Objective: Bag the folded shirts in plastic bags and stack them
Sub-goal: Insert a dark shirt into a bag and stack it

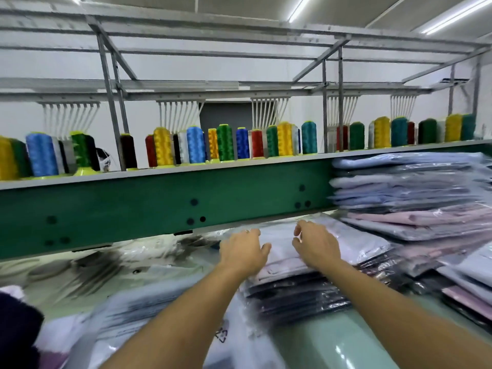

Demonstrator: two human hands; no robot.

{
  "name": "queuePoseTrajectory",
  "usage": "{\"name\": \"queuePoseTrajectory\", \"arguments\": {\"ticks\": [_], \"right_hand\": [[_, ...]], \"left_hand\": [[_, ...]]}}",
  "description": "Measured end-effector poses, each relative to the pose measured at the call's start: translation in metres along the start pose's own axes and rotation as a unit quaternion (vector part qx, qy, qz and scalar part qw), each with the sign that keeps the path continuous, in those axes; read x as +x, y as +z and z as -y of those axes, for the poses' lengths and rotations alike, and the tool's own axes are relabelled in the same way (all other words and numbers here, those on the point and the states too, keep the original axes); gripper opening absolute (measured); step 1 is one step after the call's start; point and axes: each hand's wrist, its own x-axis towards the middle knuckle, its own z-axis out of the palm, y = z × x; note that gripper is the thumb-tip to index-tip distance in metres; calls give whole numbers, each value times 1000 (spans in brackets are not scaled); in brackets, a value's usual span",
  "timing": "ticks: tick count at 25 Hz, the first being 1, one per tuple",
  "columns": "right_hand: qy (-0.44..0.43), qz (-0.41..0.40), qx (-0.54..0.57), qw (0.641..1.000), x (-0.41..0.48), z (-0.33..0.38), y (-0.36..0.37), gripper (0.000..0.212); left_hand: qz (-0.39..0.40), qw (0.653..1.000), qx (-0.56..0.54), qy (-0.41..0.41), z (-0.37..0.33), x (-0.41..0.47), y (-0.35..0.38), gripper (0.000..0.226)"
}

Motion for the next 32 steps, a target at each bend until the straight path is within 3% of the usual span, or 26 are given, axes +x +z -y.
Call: {"name": "queuePoseTrajectory", "arguments": {"ticks": [1, 4, 7, 11, 18, 20, 22, 25, 29, 32], "right_hand": [[-4, -1, 49, 999, -11, 20, -4, 4], [-32, 6, 151, 988, -47, 80, -12, 20], [-110, 25, 227, 967, -82, 125, -18, 20], [-168, 75, 292, 938, -128, 160, -17, 39], [-206, 214, 315, 901, -203, 175, 9, 43], [-222, 262, 302, 889, -218, 170, 14, 47], [-231, 307, 275, 882, -231, 161, 20, 48], [-215, 317, 234, 894, -235, 154, 23, 38], [-187, 306, 118, 926, -211, 137, 18, 15], [-95, 315, 131, 935, -197, 112, 16, 24]], "left_hand": [[-31, 1000, -2, 1, 1, -11, -10, 42], [-96, 995, -31, -2, 7, -47, -38, 19], [-113, 993, -31, 7, 21, -88, -62, 18], [-54, 996, -72, -2, 58, -149, -78, 22], [51, 993, -82, -65, 98, -232, -52, 8], [119, 985, -89, -83, 105, -245, -36, 22], [199, 970, -90, -111, 112, -259, -17, 57], [223, 962, -92, -127, 125, -270, 6, 84], [215, 965, -69, -131, 141, -261, 14, 85], [201, 968, -83, -128, 152, -251, 17, 77]]}}
